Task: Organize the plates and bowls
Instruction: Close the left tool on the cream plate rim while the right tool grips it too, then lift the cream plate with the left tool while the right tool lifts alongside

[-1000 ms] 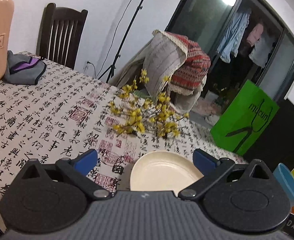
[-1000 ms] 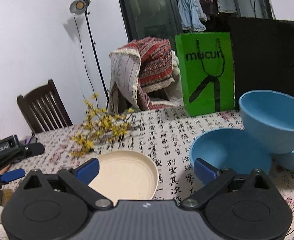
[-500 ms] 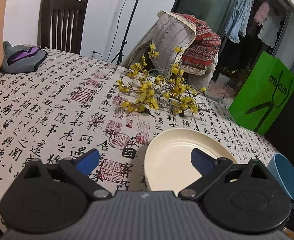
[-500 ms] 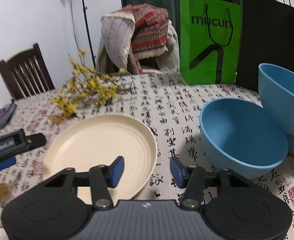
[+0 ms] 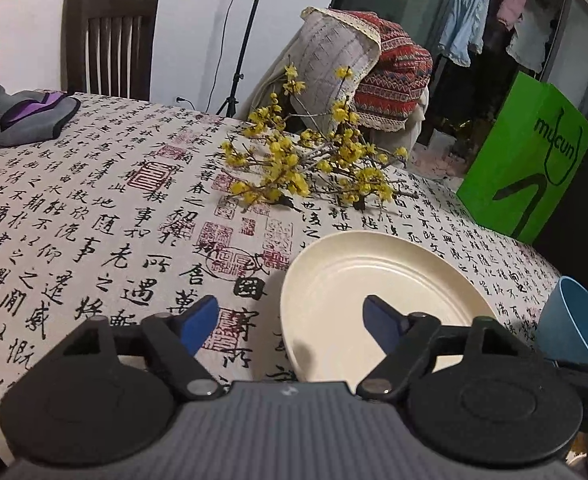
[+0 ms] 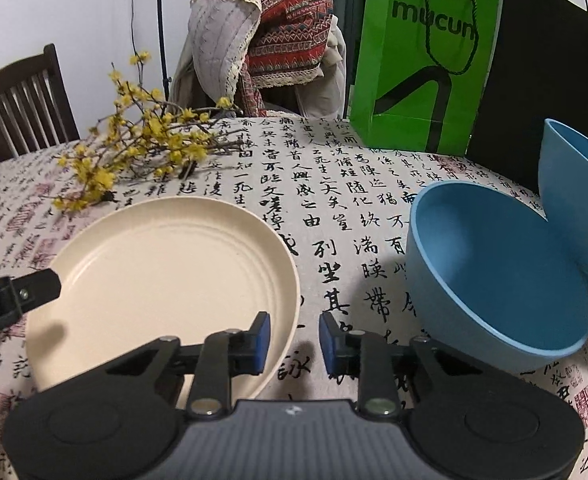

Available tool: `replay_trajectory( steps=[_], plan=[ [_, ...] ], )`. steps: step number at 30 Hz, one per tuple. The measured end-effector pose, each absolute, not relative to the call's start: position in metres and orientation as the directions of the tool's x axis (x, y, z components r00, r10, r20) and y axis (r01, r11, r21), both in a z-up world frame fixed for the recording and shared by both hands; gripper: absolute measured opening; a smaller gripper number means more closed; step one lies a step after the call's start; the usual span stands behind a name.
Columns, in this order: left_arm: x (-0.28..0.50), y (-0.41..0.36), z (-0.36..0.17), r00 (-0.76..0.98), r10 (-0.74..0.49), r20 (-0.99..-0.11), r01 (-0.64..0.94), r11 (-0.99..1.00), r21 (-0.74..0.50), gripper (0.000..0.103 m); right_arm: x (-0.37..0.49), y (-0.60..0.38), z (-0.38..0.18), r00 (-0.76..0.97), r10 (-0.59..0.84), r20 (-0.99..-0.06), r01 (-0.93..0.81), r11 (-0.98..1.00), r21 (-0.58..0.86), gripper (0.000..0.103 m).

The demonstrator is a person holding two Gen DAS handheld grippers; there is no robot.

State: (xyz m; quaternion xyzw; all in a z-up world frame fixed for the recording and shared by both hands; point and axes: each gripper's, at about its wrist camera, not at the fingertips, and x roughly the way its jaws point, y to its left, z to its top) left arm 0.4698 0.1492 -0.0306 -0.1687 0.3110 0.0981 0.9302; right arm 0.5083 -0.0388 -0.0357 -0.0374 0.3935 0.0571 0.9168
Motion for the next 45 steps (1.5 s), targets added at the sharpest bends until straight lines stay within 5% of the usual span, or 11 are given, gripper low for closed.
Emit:
replay_trajectory(
  steps=[8, 23, 45],
  plan=[
    [0.472, 0.149, -0.036, 0.782, 0.067, -0.620, -0.280, 0.926, -0.253, 0.073, 0.516, -0.028, -0.040, 0.685, 0.068, -0.726, -0.172, 0.983, -0.070, 0.022],
    [0.476, 0.148, -0.040, 0.780, 0.015, -0.626, -0.236, 0.933, -0.272, 0.031, 0.517, -0.031, -0.040, 0.691, 0.093, -0.717, -0.192, 0.980, -0.058, 0.014],
    [0.477, 0.146, -0.037, 0.776, 0.069, -0.626, -0.257, 0.942, -0.215, 0.030, 0.507, -0.034, -0.039, 0.681, 0.150, -0.717, -0.265, 0.963, -0.051, 0.015]
  ],
)
